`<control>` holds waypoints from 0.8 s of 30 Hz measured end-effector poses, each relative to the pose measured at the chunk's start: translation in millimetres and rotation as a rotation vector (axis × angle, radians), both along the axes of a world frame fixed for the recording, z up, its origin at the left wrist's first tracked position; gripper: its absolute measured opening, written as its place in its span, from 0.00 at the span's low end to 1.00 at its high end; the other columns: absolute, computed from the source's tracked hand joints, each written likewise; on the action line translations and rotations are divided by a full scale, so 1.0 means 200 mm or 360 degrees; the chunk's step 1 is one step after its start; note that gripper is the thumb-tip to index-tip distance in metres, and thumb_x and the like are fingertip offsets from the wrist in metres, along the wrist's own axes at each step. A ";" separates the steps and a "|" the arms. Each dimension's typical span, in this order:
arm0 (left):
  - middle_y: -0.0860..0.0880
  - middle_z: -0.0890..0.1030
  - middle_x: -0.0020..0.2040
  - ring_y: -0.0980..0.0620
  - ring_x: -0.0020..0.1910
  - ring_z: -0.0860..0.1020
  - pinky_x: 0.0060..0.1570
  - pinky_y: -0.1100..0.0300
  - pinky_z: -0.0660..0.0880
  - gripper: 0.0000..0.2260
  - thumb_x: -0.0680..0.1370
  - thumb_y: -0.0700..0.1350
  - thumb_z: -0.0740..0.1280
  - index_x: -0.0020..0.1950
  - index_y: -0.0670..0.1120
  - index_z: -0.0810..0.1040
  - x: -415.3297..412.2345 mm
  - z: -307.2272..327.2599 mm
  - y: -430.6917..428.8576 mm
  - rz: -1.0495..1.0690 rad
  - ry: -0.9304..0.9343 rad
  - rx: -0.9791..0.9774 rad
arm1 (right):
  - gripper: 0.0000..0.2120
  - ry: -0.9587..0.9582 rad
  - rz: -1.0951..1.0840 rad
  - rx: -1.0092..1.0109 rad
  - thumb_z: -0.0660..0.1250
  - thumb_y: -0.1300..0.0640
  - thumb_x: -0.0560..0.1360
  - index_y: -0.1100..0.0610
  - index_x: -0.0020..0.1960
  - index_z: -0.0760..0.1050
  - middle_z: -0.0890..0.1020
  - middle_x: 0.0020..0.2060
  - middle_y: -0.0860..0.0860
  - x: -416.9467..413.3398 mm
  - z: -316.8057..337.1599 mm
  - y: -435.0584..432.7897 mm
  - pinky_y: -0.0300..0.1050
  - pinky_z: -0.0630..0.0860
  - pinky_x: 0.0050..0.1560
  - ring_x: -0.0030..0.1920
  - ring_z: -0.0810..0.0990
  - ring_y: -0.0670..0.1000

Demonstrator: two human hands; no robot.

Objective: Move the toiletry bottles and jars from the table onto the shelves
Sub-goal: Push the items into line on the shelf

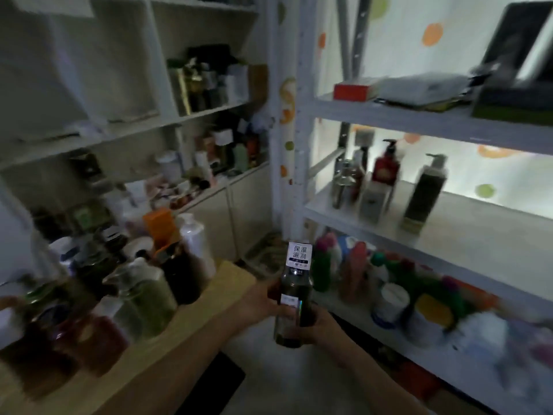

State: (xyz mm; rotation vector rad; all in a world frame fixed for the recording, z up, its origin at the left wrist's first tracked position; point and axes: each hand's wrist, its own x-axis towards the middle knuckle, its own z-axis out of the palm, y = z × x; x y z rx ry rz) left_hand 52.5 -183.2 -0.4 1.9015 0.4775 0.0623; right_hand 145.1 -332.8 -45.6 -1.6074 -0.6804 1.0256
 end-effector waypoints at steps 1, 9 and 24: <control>0.52 0.82 0.50 0.55 0.51 0.80 0.56 0.56 0.77 0.22 0.67 0.37 0.77 0.57 0.50 0.77 0.11 0.00 -0.06 -0.0068 -0.0020 0.0007 | 0.34 -0.0083 -0.0067 0.0006 0.80 0.49 0.52 0.53 0.57 0.77 0.82 0.43 0.50 0.09 0.00 -0.07 0.40 0.77 0.42 0.42 0.80 0.44; 0.58 0.79 0.47 0.68 0.47 0.79 0.46 0.72 0.74 0.21 0.67 0.34 0.76 0.55 0.48 0.74 0.96 0.04 -0.60 -0.0443 -0.0256 0.0102 | 0.25 -0.0407 -0.0498 -0.0146 0.77 0.62 0.65 0.52 0.58 0.72 0.80 0.52 0.50 0.82 0.02 -0.61 0.45 0.77 0.55 0.51 0.80 0.49; 0.58 0.78 0.53 0.65 0.53 0.75 0.57 0.67 0.71 0.12 0.75 0.41 0.69 0.57 0.51 0.74 1.90 -0.03 -0.58 -0.0378 -0.0490 0.0325 | 0.16 -0.0966 -0.1228 -0.0255 0.77 0.57 0.66 0.54 0.50 0.75 0.80 0.41 0.48 1.65 0.03 -0.46 0.31 0.74 0.41 0.44 0.80 0.50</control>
